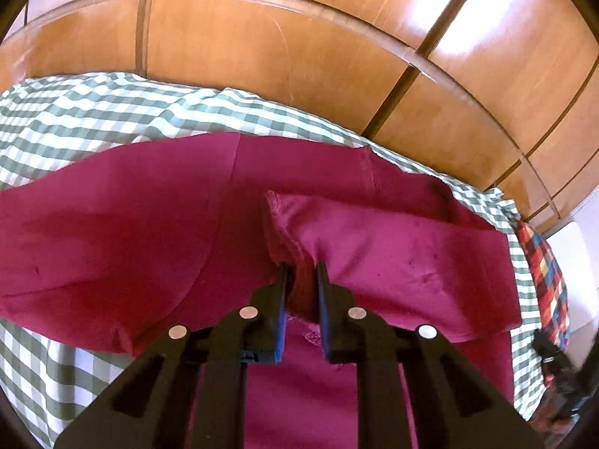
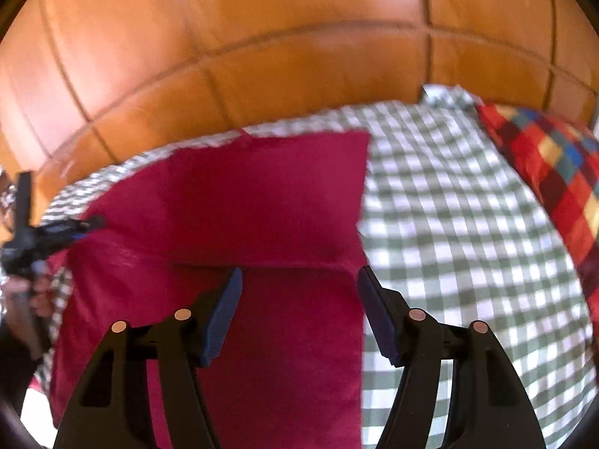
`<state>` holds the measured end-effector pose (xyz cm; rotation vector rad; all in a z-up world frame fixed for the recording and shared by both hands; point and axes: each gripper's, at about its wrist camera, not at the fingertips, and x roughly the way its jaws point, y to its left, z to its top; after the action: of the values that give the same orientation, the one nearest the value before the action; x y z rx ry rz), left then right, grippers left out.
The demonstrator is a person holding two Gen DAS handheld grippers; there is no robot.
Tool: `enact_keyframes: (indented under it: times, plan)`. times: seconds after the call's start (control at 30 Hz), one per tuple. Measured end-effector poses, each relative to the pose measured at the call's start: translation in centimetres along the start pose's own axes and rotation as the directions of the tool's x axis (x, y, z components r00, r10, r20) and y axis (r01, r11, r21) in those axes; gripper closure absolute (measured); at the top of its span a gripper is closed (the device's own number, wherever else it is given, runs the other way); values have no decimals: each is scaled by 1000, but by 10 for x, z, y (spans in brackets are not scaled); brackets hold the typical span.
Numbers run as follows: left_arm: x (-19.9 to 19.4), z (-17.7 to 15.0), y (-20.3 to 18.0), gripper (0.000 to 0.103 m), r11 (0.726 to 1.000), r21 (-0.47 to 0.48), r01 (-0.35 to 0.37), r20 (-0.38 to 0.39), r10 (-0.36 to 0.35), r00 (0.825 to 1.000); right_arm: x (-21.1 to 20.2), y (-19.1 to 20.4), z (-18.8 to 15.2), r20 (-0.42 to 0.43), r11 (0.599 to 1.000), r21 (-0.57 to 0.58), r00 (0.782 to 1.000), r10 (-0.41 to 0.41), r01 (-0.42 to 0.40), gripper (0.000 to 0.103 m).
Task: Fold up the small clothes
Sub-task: 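Grasp the folded sleeve with the left gripper and lay it along the body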
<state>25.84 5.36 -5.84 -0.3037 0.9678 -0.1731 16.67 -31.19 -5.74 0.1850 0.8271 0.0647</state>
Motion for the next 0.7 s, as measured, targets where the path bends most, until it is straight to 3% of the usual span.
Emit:
enact_keyframes:
  times: [0.1,0.2,0.27,0.37,0.6,0.67,0.7]
  plan:
    - [-3,3,-6,89,1000,9,-11,26,10,1000,18,11,20,3,1000,-6,1000,7,-7,39]
    - [-3,5,-11,88,993,57,-101,64,98,993,67,10,24,-92,999,31,995,-34,37,39]
    - [5,3,-5,85,987,66,-148,40,146,988,95,9,15,-160,995,28,983,-86,91,39]
    - [5,-6,17,74,987,24,-162,29,161,987,100,22,-4,-63,986,-60,986,-156,153,38]
    - [-41,-37,66,75,988,-123,-88,48,94,994,97,26,-11,-35,979,-81,981,-190,187,36]
    - [-60,-49,82,55,978,-169,-125,63,138,988,98,26,-11,-34,977,-87,979,-199,195,36]
    - [-70,-54,90,54,972,-191,-133,77,150,986,99,26,-11,-33,976,-88,979,-201,197,36]
